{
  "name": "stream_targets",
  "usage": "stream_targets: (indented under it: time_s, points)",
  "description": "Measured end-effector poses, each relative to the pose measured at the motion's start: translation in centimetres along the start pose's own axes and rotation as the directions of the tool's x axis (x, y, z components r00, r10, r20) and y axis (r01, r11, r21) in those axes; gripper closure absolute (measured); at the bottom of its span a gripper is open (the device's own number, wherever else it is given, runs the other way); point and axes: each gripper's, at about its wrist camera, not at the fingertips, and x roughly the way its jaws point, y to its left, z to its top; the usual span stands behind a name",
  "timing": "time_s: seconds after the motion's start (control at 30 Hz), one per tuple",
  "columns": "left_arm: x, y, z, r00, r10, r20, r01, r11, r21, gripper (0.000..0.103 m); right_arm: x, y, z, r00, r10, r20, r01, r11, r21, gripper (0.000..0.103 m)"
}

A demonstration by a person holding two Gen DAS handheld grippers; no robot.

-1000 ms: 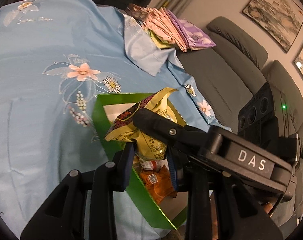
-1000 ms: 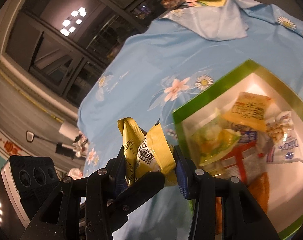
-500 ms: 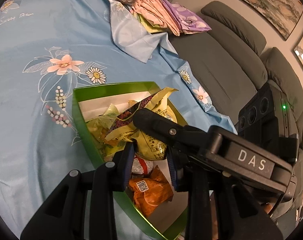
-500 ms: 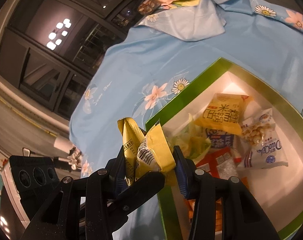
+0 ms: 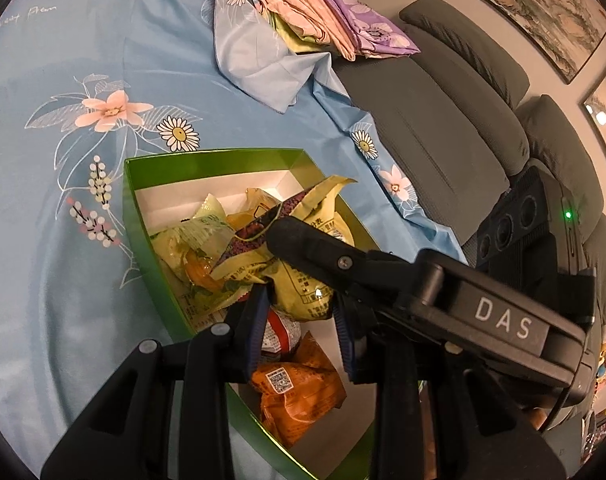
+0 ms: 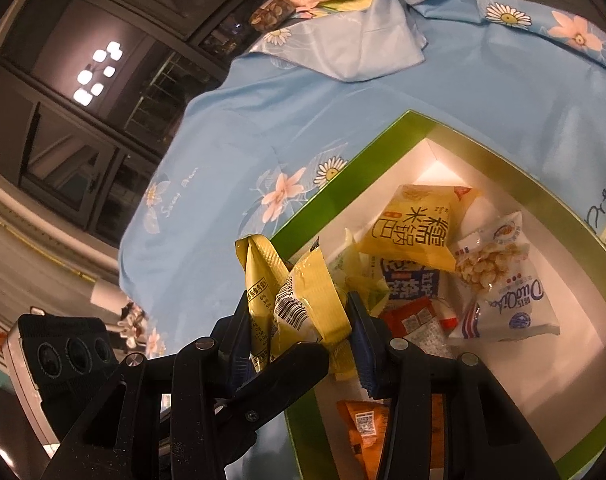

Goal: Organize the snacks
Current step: 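Carry the yellow packet with the right gripper over the green box, then lower the yellow packet into the box and open the right gripper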

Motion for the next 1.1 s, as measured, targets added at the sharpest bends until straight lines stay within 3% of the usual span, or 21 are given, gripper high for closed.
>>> stream_targets:
  time_s: [1.1]
  points:
    - [1.4,0.9,-0.7,0.999,0.002,-0.036,-0.004,0.999,-0.042,0.071,1.3,-1.4,0.2,0.997,-0.048,-0.053,0.051,0.997,0.05,0.057]
